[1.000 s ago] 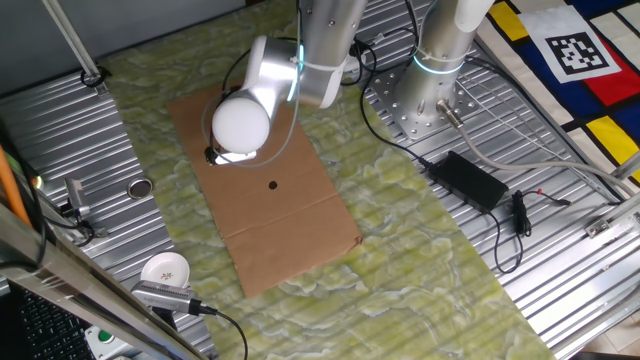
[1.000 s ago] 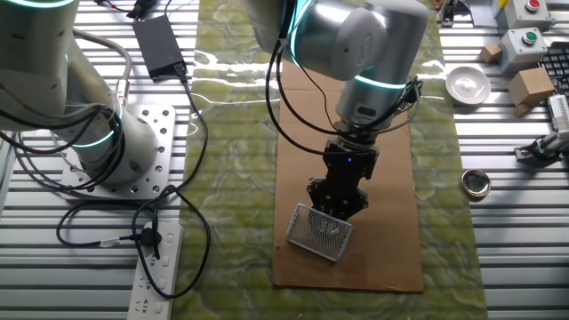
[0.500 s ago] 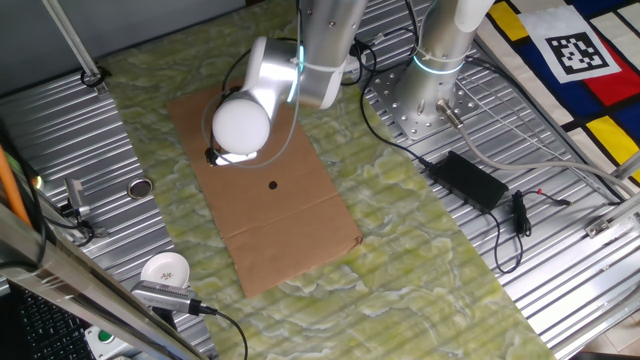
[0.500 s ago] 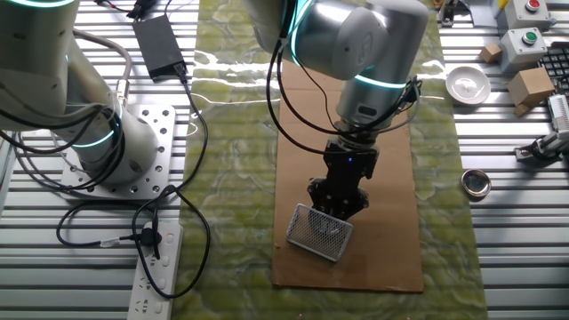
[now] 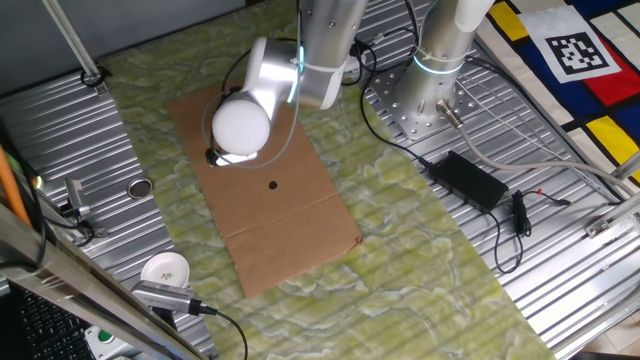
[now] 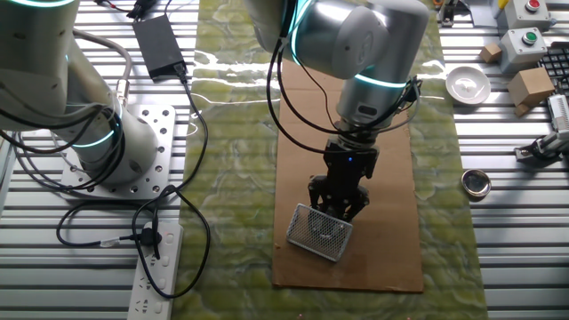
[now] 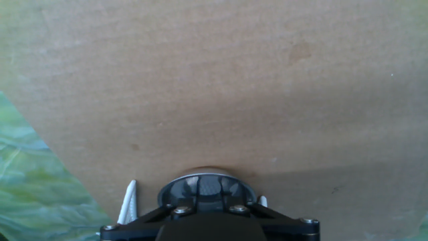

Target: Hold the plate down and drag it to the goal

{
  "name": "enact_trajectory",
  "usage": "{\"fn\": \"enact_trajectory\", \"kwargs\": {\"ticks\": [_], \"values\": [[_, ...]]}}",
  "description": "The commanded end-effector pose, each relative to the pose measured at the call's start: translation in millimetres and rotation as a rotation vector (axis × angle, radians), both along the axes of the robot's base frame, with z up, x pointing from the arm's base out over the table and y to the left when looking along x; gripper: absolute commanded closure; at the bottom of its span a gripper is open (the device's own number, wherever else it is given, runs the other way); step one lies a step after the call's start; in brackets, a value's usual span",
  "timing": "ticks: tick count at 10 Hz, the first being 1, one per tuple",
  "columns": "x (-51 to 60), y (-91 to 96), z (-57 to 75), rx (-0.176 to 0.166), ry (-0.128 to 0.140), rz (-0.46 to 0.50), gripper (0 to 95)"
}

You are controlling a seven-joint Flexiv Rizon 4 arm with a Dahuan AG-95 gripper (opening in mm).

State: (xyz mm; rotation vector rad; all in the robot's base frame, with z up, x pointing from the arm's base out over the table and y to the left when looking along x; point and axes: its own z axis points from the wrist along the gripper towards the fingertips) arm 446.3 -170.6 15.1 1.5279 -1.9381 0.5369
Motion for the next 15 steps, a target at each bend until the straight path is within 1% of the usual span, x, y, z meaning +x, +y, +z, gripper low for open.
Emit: {"fn": "enact_trajectory", "kwargs": {"ticks": [1, 7, 8, 15], "values": [[0.1, 0.4, -0.4, -0.004, 0.002, -0.001, 76.0], [0.2, 1.1, 1.9, 0.002, 0.010, -0.005, 76.0], [0.2, 1.2, 1.8, 0.002, 0.010, -0.005, 95.0], [0.0, 1.6, 4.2, 0.005, 0.015, -0.009, 95.0]]}}
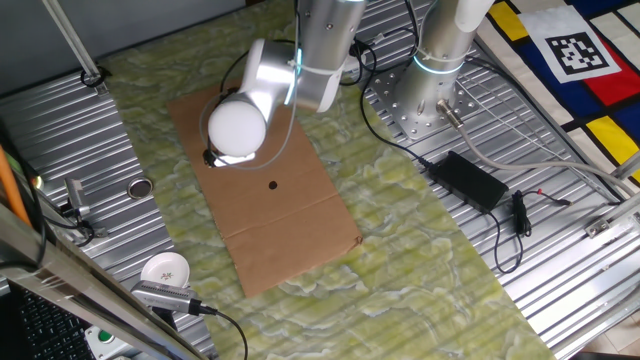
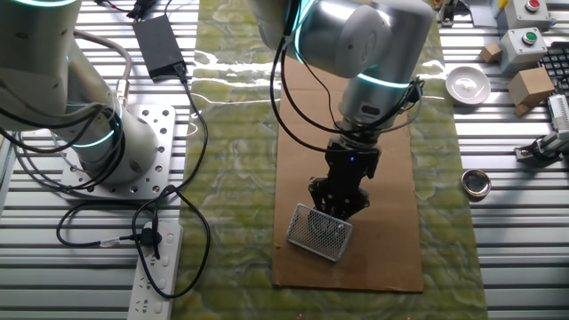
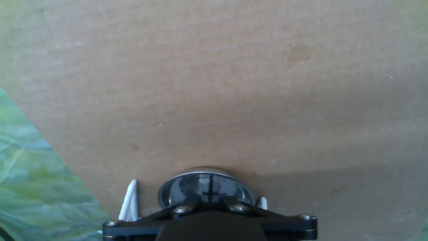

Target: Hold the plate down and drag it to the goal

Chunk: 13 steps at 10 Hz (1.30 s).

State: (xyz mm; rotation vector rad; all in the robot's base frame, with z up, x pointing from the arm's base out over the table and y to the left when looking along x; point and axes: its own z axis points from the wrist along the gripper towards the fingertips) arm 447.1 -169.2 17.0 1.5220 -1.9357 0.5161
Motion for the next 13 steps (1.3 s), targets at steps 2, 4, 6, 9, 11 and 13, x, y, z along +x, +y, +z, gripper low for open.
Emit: {"fn": "enact_trajectory", "kwargs": {"ticks": [2, 4, 6, 9, 11, 13], "values": [[-0.6, 2.7, 6.8, 0.003, -0.003, -0.009, 95.0], [0.6, 7.0, 10.1, 0.010, -0.011, -0.018, 95.0], [2.4, 12.4, 14.1, 0.008, -0.016, -0.025, 95.0], [6.1, 21.1, 21.9, 0.019, -0.031, -0.045, 95.0], [12.4, 30.6, 34.2, 0.053, -0.058, -0.078, 95.0], [19.2, 45.1, 49.8, 0.102, -0.125, -0.152, 95.0]]}}
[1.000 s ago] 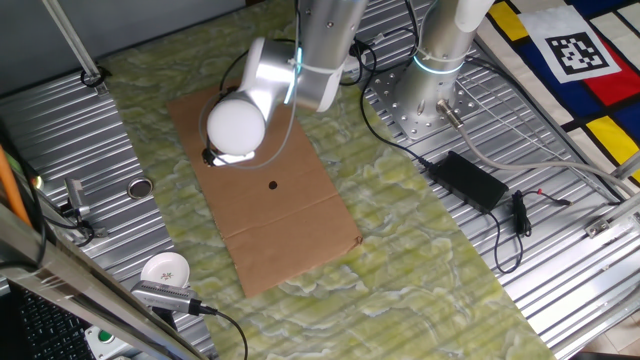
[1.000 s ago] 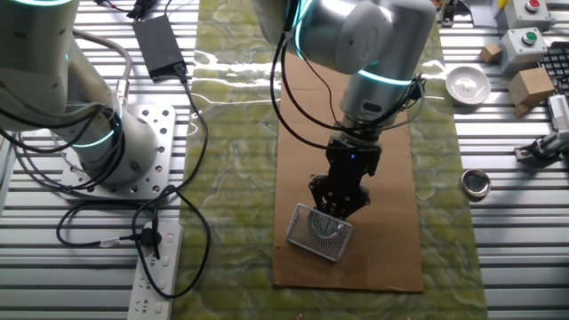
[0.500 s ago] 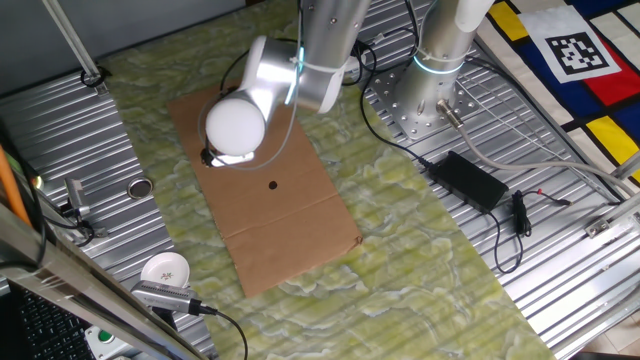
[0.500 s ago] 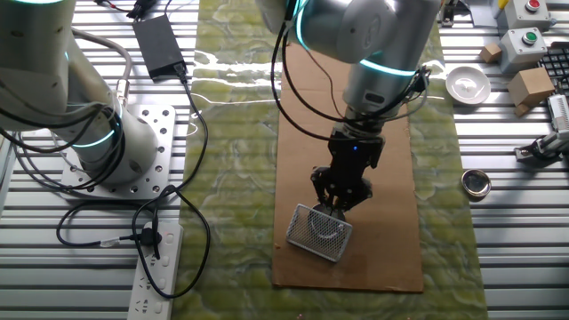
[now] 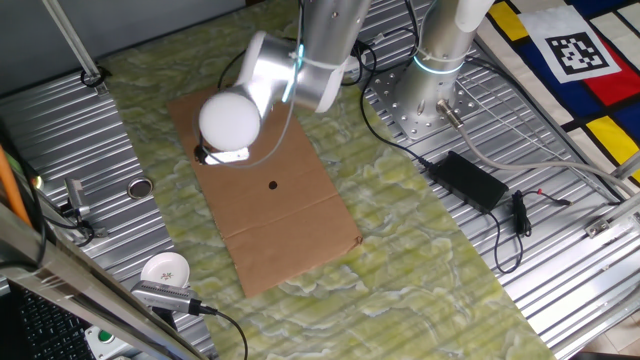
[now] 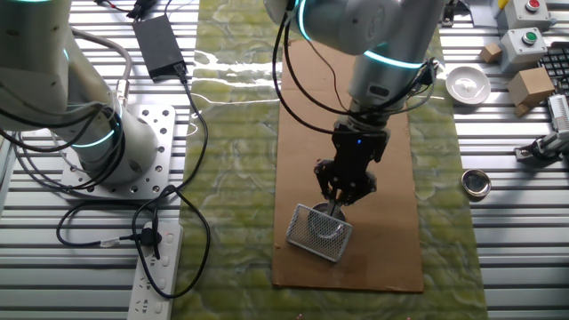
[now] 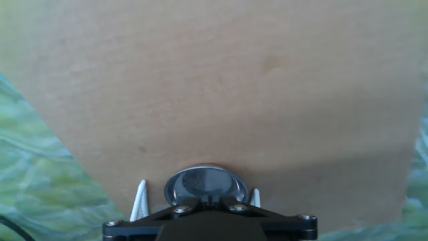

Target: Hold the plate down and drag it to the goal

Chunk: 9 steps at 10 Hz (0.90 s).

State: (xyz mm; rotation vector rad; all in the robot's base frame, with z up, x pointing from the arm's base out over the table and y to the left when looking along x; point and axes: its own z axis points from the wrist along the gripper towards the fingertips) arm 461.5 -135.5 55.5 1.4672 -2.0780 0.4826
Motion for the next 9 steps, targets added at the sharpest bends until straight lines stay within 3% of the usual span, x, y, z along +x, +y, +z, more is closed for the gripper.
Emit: {"fn": "enact_trajectory", "kwargs": {"ticks": [1, 2, 3, 4, 6, 7, 9], "values": [[7.0, 18.9, 17.5, 0.083, -0.098, -0.115, 95.0], [9.7, 34.8, 26.2, 0.148, -0.184, -0.183, 95.0], [9.7, 49.5, 33.6, 0.189, -0.258, -0.246, 95.0], [7.7, 64.8, 41.9, 0.231, -0.313, -0.323, 95.0], [-0.3, 87.0, 52.3, 0.280, -0.390, -0.437, 95.0], [-5.5, 97.9, 57.0, 0.333, -0.431, -0.554, 95.0], [-12.2, 107.6, 63.3, 0.385, -0.473, -0.684, 95.0]]}}
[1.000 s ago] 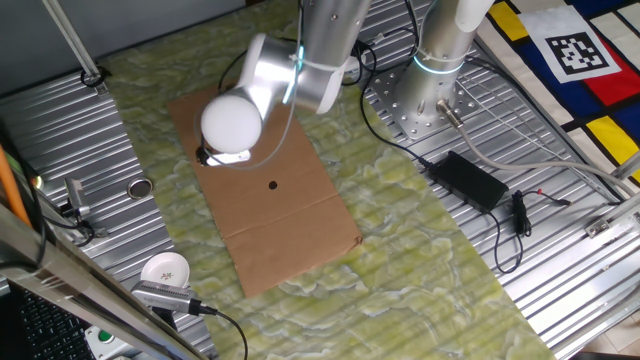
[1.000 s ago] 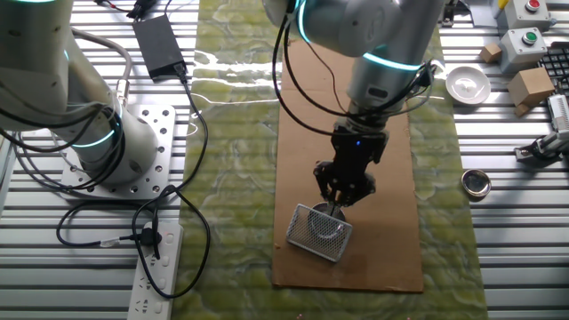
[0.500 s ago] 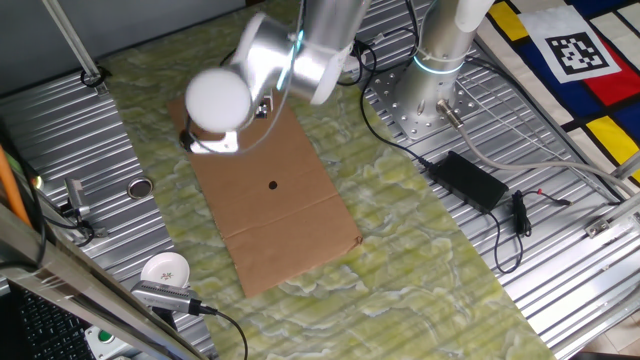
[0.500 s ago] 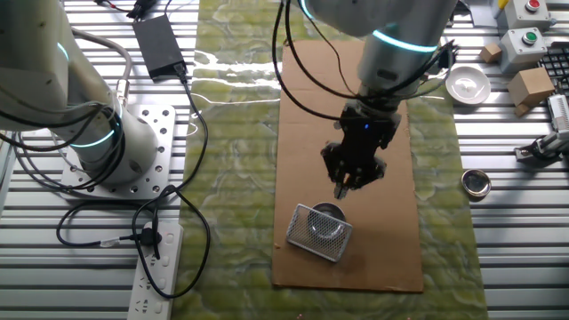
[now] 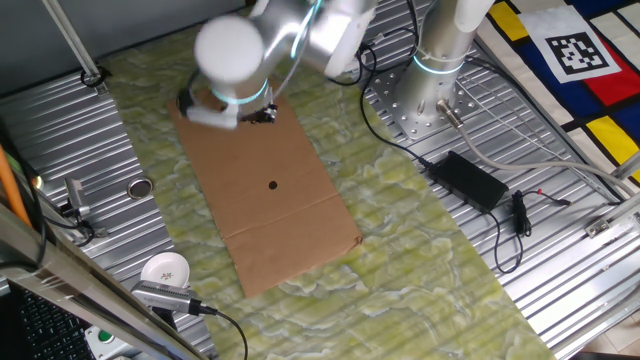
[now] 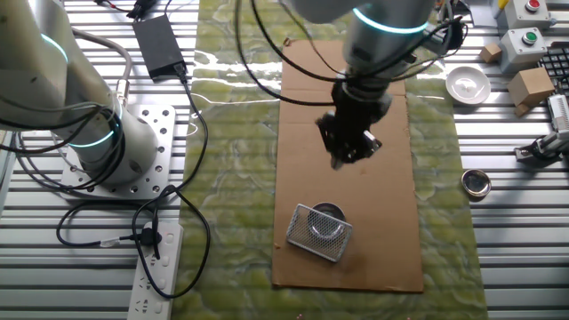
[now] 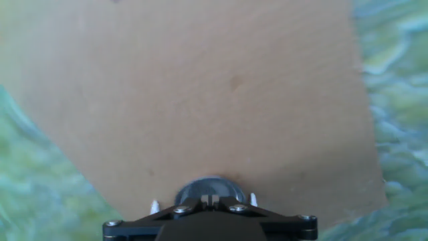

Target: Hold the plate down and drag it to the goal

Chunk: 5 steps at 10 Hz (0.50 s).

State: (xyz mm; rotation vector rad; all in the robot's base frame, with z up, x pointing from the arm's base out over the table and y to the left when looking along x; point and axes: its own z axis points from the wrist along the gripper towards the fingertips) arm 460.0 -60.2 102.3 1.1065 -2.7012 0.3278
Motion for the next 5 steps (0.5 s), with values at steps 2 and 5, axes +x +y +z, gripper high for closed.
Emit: {"fn": "enact_trajectory", "kwargs": {"ticks": [2, 5], "values": [[-15.4, 36.5, 22.3, 0.220, -0.149, -0.351, 95.0], [-15.4, 36.3, 22.0, 0.234, -0.140, -0.356, 95.0]]}}
